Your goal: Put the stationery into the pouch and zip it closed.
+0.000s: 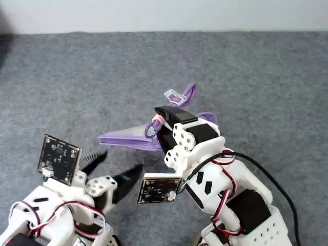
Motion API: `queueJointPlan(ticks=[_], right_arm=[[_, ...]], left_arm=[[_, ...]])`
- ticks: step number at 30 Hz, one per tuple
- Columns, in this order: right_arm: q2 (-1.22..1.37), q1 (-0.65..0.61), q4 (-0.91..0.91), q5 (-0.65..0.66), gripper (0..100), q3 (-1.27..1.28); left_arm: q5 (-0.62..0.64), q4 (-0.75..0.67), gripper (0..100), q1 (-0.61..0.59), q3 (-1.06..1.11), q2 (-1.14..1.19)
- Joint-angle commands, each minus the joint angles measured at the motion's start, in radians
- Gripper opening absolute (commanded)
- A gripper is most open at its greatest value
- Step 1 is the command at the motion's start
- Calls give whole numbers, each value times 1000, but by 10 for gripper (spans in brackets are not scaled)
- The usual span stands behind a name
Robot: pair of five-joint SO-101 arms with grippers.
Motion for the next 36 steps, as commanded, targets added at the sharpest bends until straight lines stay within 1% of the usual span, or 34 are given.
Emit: queueJointPlan(ticks=[1,5,7,14,17,22,28,36], right_arm=[[-1,10,2,-9,7,6],[1,10,1,-9,7,6],[1,10,2,-9,7,6],[1,10,2,-9,7,6],[1,13,-2,-11,7,6],[1,15,-4,-11,7,6],[5,16,-5,-11,7,6],[8,16,-5,-11,7,6]], left_arm=[[-135,-138,287,-46,48,-3],[-212,-255,287,-38,130,-3],[-250,-302,284,0,165,-3],[-265,-316,283,143,209,-3],[-269,-318,283,181,231,-3],[-272,-311,283,181,222,-5],[-278,-311,283,187,148,-5],[-278,-311,283,189,140,-5]])
